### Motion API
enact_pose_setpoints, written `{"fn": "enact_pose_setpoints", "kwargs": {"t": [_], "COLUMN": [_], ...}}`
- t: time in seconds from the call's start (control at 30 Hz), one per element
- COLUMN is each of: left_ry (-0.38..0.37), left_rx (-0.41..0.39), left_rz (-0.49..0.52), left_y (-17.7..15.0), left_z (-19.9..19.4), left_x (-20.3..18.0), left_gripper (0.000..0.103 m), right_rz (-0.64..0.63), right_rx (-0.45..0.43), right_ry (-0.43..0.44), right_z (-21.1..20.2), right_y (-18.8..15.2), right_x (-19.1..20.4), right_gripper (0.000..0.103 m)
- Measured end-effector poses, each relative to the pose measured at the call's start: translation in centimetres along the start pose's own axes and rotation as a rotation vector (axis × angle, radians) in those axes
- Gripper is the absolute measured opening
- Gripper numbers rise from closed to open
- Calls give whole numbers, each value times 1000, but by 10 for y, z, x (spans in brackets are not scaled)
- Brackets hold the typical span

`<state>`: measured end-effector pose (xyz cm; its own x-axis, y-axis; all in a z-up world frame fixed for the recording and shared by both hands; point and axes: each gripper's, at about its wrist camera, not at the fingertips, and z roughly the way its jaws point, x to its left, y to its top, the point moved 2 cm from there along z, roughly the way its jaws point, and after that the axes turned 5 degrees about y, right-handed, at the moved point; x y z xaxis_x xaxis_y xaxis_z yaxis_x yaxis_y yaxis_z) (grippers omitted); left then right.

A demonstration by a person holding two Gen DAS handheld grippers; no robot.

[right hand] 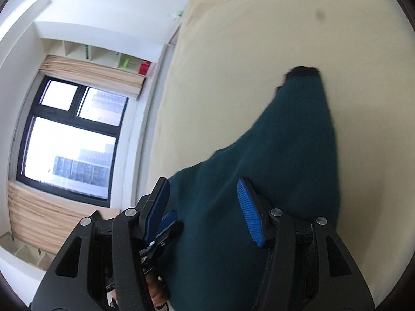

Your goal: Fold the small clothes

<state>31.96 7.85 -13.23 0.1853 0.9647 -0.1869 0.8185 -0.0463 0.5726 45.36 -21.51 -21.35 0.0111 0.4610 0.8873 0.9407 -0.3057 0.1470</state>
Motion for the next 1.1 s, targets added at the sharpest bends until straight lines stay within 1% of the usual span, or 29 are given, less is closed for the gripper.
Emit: {"fn": "enact_pose_setpoints", "kwargs": {"t": [0.07,0.13,0.2,0.23,0.3,0.33,0.37,0.43,0.47,0.5,0.57,0.63,0.67,0.7,0.73,0.8,0.9,0.93,1.03,1.07,1.1], "left_ry": [-30,-35,-20,-13,-11,-13,-14,-12,-8,-6,0,3,2,1,-1,-3,-15,-23,-59,-58,-50], "left_rx": [3,0,-6,-8,-11,-11,-11,-11,-11,-11,-12,-14,-15,-15,-15,-17,-17,-14,1,-9,-33], "left_rz": [-24,-26,-8,-2,2,0,-2,0,3,5,10,14,16,15,13,12,4,-2,-28,-48,-71], "left_y": [1,-2,-3,-3,-5,-5,-5,-5,-6,-6,-6,-7,-7,-7,-7,-7,-8,-8,-7,-8,-11], "left_z": [4,4,4,4,4,4,4,5,4,4,5,4,4,4,4,5,4,3,-11,-23,-36], "left_x": [3,7,5,3,3,3,4,4,3,3,2,1,1,1,1,2,4,6,14,19,26], "left_gripper": [37,37,37,37,37,37,37,37,37,37,37,37,37,37,37,37,37,37,37,37,42], "right_rz": [18,27,40,54,44,7,-21,-78,-114,-164,-221,-230,-248,-251,-238,-204,-176,-176,-188,-185,-180], "right_rx": [-22,-68,-139,-159,-189,-191,-183,-139,-97,-27,63,138,155,165,169,153,124,113,64,35,-5], "right_ry": [22,20,-36,-48,-66,-56,-22,90,140,156,135,120,102,102,110,134,141,141,86,65,34], "right_z": [-3,-14,-30,-40,-60,-73,-79,-86,-83,-76,-58,-44,-41,-41,-48,-60,-77,-72,-94,-103,-113], "right_y": [3,4,3,1,-7,-17,-25,-49,-65,-85,-119,-147,-160,-171,-183,-193,-207,-213,-223,-225,-224], "right_x": [-12,-23,-33,-37,-33,-24,-14,9,21,32,42,38,32,25,17,4,-9,-2,1,1,-2], "right_gripper": [50,50,50,50,51,54,54,54,54,56,57,57,56,56,56,56,56,56,56,59,63]}}
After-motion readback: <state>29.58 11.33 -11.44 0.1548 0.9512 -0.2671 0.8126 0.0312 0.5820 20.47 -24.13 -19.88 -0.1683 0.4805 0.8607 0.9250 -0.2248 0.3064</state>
